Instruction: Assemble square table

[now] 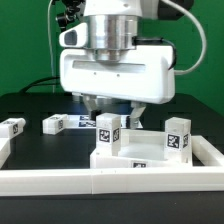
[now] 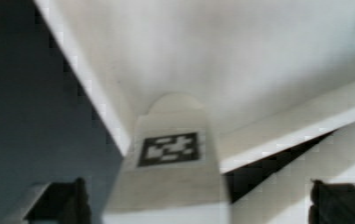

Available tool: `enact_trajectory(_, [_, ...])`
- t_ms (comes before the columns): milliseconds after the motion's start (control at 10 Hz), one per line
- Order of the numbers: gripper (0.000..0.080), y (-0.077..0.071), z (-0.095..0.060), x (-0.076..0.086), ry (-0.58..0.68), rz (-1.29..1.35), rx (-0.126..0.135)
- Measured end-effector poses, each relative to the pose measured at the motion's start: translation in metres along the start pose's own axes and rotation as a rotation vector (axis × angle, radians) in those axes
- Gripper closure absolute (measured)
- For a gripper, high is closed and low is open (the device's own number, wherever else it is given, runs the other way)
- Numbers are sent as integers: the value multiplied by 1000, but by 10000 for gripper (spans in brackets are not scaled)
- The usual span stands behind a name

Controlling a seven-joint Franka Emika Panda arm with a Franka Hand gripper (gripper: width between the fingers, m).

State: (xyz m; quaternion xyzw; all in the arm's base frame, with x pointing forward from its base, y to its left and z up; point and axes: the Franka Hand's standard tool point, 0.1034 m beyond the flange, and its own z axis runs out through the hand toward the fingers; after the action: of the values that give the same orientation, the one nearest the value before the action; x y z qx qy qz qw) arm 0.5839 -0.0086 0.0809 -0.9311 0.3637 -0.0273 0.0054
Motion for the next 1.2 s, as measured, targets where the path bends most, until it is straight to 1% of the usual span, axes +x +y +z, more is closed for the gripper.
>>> enact_trajectory(100, [157, -5, -2, -7, 2, 28, 1])
enact_trajectory(300, [151, -7, -5, -19, 14, 76, 14])
enact_trajectory(400, [151, -7, -7, -23, 17, 152, 46])
enact_trajectory(500, [150, -5, -5, -25, 15, 194, 67])
enact_trajectory(800, [150, -4, -4, -25, 14, 185, 63])
enact_trajectory(900, [150, 2, -4, -24, 14, 261, 73])
enact_trajectory(1000, [150, 13, -1, -36, 4, 355, 74])
enact_trajectory(1100, [150, 19, 3, -50, -12, 412, 58])
enact_trajectory(1200, [150, 18, 4, -56, -19, 448, 54])
